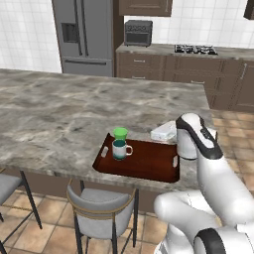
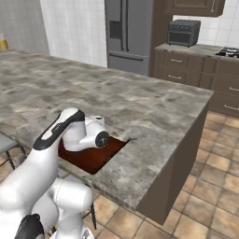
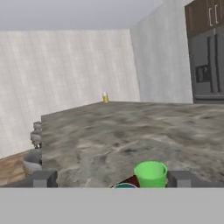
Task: There is a tray on the dining counter. Grab the cup, mug, and pitcher and place them on the tray. The pitcher may be placed next to the tray if it cannot fit the tray.
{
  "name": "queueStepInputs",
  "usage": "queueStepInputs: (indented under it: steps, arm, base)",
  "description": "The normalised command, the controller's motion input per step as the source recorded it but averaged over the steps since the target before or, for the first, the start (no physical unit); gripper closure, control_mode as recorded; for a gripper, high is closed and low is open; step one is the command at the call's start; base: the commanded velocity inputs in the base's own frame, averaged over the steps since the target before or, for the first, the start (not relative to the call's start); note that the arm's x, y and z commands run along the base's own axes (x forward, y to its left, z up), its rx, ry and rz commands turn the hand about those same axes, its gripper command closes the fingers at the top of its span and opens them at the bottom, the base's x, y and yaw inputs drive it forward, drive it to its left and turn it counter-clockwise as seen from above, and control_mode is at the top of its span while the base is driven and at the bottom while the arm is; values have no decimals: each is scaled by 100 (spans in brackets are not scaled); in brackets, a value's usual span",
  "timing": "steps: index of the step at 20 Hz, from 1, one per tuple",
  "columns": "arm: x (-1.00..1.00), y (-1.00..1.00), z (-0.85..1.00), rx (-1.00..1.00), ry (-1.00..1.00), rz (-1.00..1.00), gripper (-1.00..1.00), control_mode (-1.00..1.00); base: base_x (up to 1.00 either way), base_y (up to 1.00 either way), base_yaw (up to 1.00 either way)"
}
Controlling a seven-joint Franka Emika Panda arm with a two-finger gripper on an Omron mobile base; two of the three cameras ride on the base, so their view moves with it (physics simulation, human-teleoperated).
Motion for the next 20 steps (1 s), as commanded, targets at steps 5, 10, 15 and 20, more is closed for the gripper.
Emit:
queueStepInputs:
  steps: [5, 10, 15, 20]
  arm:
    - [-94, -22, 82, 1, -13, -7, -100, -100]
    - [-98, -20, 62, 0, -9, -15, -100, -100]
    - [-35, -43, 17, -2, 20, -6, -100, -100]
    - [-57, -32, 16, 0, 39, -7, -100, -100]
  base:
    - [0, 0, 0]
    - [0, 0, 0]
    - [0, 0, 0]
    - [0, 0, 0]
